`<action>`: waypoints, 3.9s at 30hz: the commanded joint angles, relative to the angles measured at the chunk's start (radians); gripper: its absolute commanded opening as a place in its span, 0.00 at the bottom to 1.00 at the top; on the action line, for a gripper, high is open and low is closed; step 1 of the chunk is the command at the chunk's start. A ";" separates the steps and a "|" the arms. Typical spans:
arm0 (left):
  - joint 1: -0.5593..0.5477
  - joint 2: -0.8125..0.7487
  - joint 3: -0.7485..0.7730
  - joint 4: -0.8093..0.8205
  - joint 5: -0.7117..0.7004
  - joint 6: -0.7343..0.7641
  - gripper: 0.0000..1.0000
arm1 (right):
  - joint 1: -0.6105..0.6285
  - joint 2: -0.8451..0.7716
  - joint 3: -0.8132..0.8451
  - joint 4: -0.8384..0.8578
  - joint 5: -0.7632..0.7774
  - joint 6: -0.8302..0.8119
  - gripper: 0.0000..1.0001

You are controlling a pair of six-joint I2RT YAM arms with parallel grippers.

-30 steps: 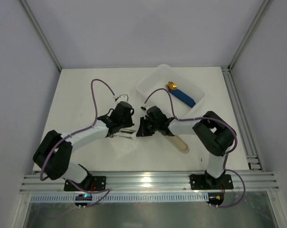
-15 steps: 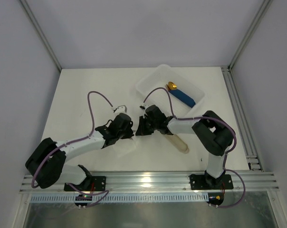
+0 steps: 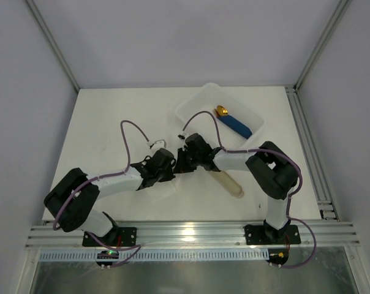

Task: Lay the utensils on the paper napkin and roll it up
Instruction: Roll the napkin at the center of the board.

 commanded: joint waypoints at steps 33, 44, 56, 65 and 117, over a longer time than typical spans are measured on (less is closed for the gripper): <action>-0.005 0.044 0.018 -0.019 -0.082 -0.028 0.00 | -0.161 0.090 0.351 -0.409 -0.109 -0.388 0.56; -0.005 0.038 0.015 -0.025 -0.092 -0.027 0.00 | -0.161 0.179 0.383 -0.389 -0.226 -0.408 0.55; -0.007 0.038 0.013 -0.026 -0.095 -0.027 0.00 | -0.190 0.187 0.360 -0.308 -0.363 -0.351 0.47; -0.012 0.037 0.012 -0.028 -0.099 -0.027 0.00 | -0.196 0.175 0.358 -0.263 -0.404 -0.314 0.39; -0.016 0.051 0.016 -0.035 -0.109 -0.028 0.00 | -0.240 0.316 0.539 -0.179 -0.585 -0.282 0.39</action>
